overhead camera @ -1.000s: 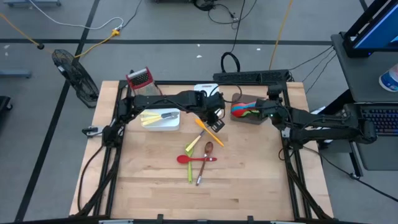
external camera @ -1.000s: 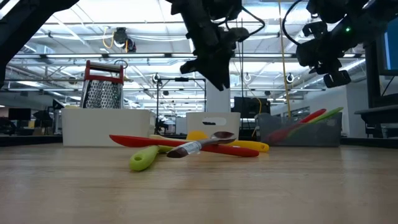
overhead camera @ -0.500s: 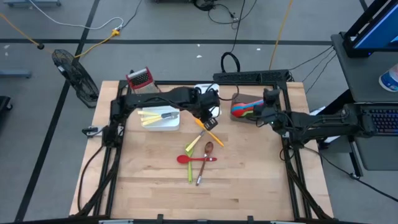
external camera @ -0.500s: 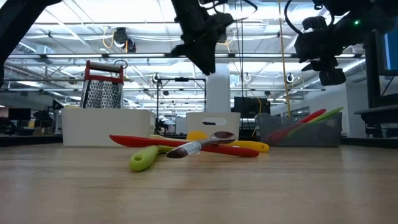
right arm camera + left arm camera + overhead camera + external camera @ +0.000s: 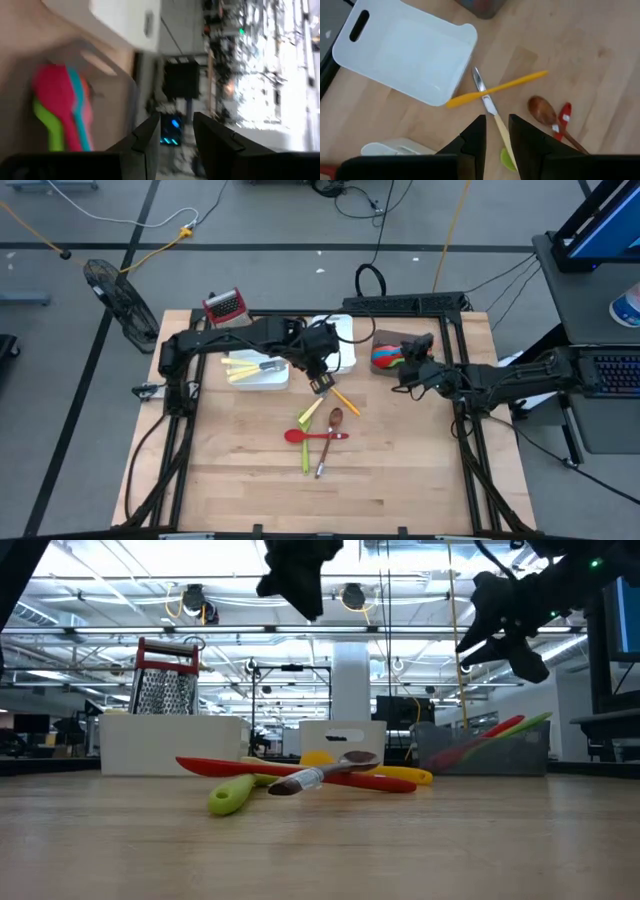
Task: Pick & Place Kitchen Items
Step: Put the yellow spatula into the black bin
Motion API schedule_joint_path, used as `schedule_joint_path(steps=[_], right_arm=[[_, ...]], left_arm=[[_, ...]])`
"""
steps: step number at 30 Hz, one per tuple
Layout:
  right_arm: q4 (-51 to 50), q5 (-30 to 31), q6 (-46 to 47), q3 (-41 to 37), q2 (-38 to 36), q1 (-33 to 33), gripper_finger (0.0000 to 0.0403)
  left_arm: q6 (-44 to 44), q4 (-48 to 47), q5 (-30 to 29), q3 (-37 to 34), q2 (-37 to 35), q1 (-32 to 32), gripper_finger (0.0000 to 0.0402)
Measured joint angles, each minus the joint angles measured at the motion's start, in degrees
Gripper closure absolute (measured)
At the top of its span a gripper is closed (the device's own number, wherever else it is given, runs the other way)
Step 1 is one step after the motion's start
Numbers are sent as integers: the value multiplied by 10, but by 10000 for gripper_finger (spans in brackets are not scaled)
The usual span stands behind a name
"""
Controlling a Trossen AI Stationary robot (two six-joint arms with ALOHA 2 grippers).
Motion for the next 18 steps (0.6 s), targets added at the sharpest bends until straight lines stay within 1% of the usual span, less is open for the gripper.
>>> schedule_joint_path(steps=[3, 7, 12, 18], right_arm=[[0, -43, 39, 0, 0, 9, 293], [9, -87, 104, 0, 0, 16, 293], [33, -159, 163, 0, 0, 29, 293], [55, -267, 256, 0, 0, 37, 293]], left_arm=[[1, 1, -2, -13, -22, -5, 316], [-3, 59, 2, -71, -60, 1, 316], [-35, 180, 34, -207, -139, -3, 316], [-55, 342, 32, -370, -249, -26, 316]])
